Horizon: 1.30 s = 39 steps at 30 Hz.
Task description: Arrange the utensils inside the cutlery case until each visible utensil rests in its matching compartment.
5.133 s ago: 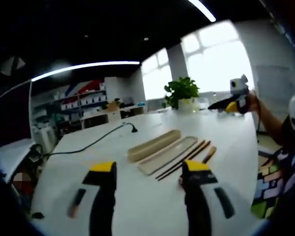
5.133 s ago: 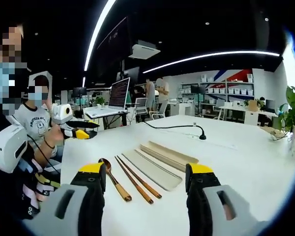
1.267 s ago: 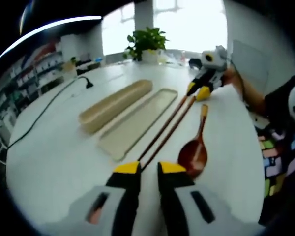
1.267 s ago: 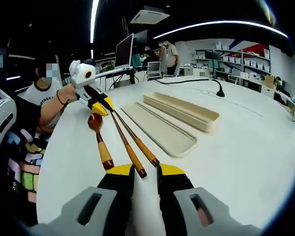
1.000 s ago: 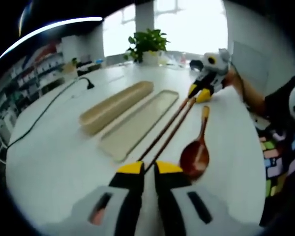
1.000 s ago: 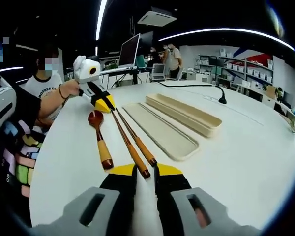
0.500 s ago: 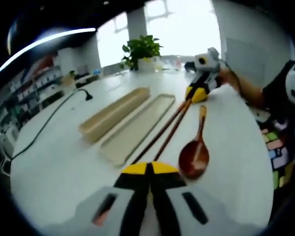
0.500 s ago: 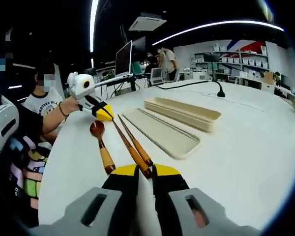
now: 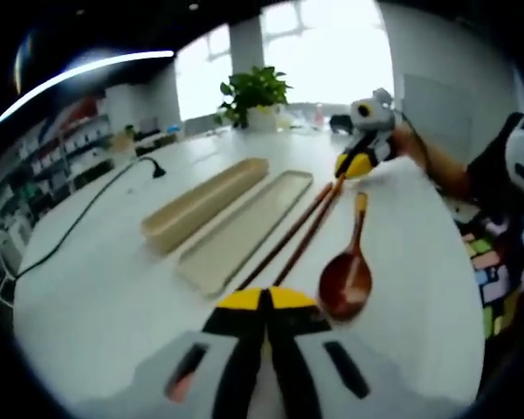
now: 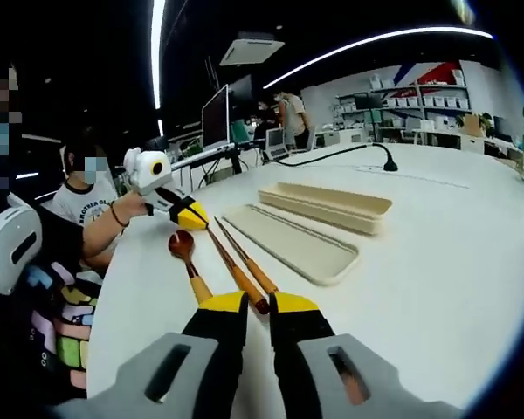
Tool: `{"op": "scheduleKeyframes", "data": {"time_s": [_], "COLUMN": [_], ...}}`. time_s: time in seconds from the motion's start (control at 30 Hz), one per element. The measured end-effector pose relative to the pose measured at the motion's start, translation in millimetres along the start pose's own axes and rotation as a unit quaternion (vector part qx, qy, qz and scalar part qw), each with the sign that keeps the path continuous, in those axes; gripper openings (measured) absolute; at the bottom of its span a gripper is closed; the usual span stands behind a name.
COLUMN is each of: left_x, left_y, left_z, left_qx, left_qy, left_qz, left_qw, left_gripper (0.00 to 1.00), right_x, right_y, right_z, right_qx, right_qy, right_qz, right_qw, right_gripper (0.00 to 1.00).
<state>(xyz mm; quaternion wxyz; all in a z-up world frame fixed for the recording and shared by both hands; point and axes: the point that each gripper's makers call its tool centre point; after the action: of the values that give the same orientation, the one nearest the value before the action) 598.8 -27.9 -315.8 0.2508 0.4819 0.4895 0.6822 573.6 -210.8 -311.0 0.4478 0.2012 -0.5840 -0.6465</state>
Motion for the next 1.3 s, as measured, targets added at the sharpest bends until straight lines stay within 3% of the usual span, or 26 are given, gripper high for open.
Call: {"op": "scheduleKeyframes", "data": {"time_s": [0.2,0.37,0.43,0.53,0.7,0.93,1.2,1.3], "left_x": [1,1,1,-13,-11,-9,-12,-13], "left_y": [-2.8,-5.4,-12.3,-7.7,-7.5,-11.5,-13.6,-14.6], "left_z": [6.3,10.6,10.0,11.7,7.1,3.6,3.7,3.8], "left_qx": [-0.010,-0.017,-0.008,-0.025,-0.047,-0.097,-0.131,-0.149], "left_qy": [-0.001,-0.005,-0.013,-0.013,-0.017,-0.046,-0.069,-0.084], "left_qz": [0.006,0.016,0.039,0.042,0.076,0.162,0.243,0.272], "left_qw": [0.9999,0.9997,0.9991,0.9987,0.9958,0.9809,0.9587,0.9469], "left_gripper": [0.01,0.02,0.12,0.09,0.08,0.06,0.05,0.05], "right_x": [1,1,1,1,-1,-4,-5,-4], "right_y": [12.5,12.3,13.1,15.1,17.2,18.3,18.7,18.9], "right_z": [-3,-3,-3,-2,0,2,2,1], "right_qx": [-0.003,-0.001,-0.002,-0.003,0.004,0.004,0.002,0.000], "right_qy": [0.004,0.004,0.007,0.009,0.011,0.014,0.013,0.013], "right_qz": [-0.019,-0.015,-0.016,-0.018,-0.015,-0.011,-0.010,-0.011], "right_qw": [0.9998,0.9999,0.9998,0.9998,0.9998,0.9998,0.9999,0.9999], "right_gripper": [0.08,0.08,0.08,0.08,0.08,0.08,0.08,0.08]}}
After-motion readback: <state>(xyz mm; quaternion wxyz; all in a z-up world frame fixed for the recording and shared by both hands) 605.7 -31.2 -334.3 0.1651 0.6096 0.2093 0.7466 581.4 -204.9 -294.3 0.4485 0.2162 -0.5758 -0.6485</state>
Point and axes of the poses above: the point that each gripper's makers call its tool centre point, and the gripper's own axes: x roughly backward along the fingers, z roughly to its left, y roughly out of its top, and after that the axes turned 5 degrees about -z, right-handed
